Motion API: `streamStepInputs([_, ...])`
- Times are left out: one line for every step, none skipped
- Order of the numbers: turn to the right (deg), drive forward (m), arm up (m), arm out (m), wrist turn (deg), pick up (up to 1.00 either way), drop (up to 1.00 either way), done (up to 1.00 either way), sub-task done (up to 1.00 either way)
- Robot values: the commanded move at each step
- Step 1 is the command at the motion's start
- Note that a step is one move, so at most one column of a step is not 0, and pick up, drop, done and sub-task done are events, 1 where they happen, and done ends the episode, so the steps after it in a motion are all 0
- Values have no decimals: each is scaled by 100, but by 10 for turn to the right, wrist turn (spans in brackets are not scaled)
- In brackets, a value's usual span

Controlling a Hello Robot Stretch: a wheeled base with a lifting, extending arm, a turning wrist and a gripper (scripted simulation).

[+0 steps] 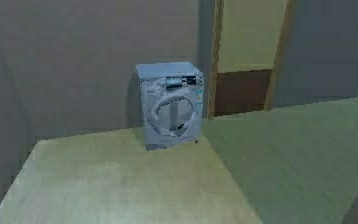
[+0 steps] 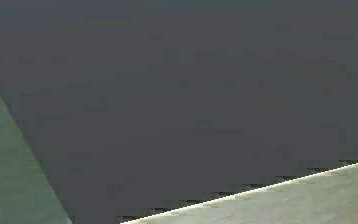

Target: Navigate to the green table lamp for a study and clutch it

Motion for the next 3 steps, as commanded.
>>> streamStepInputs([0,65,0,0,0,0,0,0,0])
streamStepInputs([330,0,0,0,0,0,0,0,0])
streamStepInputs([0,95,0,0,0,0,0,0,0])
